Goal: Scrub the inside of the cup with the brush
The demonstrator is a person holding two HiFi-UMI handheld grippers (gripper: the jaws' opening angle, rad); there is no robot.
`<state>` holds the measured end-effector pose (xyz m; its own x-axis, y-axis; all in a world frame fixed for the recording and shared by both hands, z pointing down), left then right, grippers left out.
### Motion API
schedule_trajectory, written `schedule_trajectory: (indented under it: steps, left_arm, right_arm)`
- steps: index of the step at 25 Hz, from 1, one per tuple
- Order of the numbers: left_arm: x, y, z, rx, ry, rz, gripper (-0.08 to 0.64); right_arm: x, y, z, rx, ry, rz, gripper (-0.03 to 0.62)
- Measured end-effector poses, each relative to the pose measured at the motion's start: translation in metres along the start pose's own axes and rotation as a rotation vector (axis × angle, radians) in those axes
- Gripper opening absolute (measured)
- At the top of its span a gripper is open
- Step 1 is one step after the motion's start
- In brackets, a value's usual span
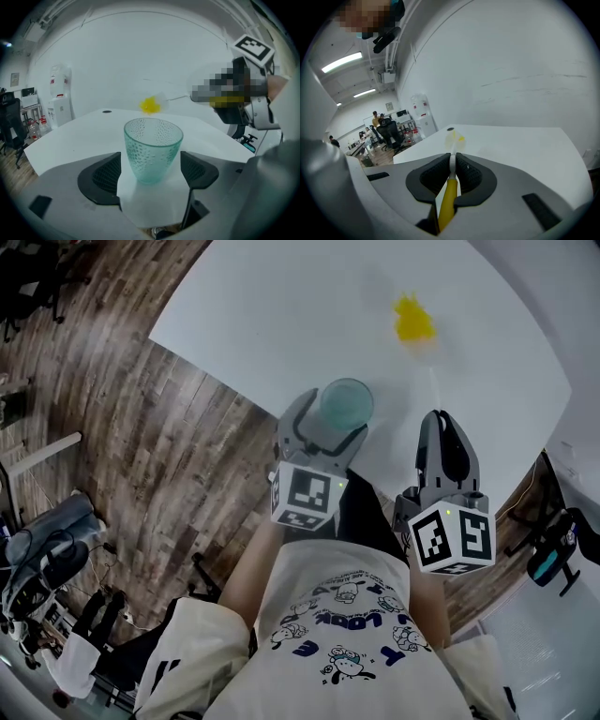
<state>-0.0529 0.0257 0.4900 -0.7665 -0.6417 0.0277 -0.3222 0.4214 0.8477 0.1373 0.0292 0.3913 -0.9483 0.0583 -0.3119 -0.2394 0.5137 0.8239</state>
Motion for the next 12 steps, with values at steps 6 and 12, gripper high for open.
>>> schedule_trajectory:
  steps: [6, 12]
  left_arm:
    - [0.001, -0.004, -0.012, 0.034, 0.021, -0.030, 0.377]
    - [0.000, -0.009, -0.026, 0.038, 0.028, -0.051, 0.376]
  right_arm:
    - [-0.005, 0.002, 0.002, 0.007, 0.016, -0.012, 0.044]
    - [-0.012, 0.002, -0.001, 0.015, 0.024, -0.023, 0.044]
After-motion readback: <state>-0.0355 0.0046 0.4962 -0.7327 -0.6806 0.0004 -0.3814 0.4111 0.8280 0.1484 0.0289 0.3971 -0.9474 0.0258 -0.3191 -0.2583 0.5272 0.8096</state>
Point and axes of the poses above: the fingertips, and each gripper's own axes: z backward along the fingers, x to its left, y out of its underside, the point moved 10 cm from there along z, backward along the fingers, and after that the axes turned 7 degrees about -z, right-handed, at the moved point
